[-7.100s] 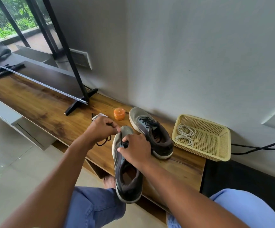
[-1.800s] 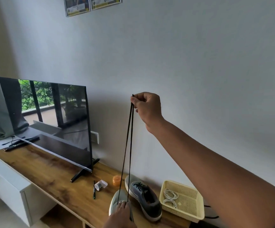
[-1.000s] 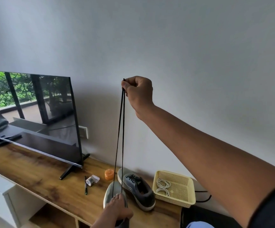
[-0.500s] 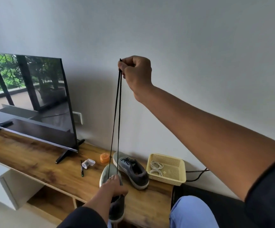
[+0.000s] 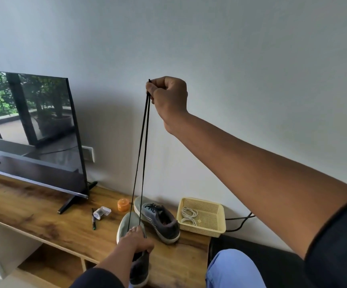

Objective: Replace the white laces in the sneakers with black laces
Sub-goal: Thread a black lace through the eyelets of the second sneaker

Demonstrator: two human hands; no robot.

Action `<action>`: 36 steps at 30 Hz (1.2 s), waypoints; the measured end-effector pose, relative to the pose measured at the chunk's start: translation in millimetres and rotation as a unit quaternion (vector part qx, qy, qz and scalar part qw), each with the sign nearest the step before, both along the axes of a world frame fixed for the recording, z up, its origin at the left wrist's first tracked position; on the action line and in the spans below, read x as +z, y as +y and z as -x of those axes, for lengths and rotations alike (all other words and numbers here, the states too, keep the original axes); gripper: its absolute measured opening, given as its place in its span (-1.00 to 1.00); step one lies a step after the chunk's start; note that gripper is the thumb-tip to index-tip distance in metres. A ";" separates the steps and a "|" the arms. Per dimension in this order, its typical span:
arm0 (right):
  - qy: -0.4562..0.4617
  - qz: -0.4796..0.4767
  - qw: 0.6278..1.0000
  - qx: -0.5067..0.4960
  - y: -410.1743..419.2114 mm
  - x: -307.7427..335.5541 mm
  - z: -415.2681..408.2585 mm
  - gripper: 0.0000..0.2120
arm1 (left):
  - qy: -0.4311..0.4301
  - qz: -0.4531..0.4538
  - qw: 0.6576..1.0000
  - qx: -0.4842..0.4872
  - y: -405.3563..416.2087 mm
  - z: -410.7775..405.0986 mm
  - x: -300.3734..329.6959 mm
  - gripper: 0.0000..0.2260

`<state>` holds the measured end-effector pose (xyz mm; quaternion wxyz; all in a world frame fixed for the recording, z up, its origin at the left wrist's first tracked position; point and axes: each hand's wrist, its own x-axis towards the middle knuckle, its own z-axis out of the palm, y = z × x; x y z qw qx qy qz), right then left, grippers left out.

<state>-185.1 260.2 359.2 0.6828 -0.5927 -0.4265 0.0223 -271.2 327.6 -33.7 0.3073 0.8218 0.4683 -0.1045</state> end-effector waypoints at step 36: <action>-0.016 0.000 1.000 -0.001 -14.8 -24.1 -7.1 -0.84 | -0.055 -0.038 0.998 0.003 -3.4 3.2 4.2 -0.25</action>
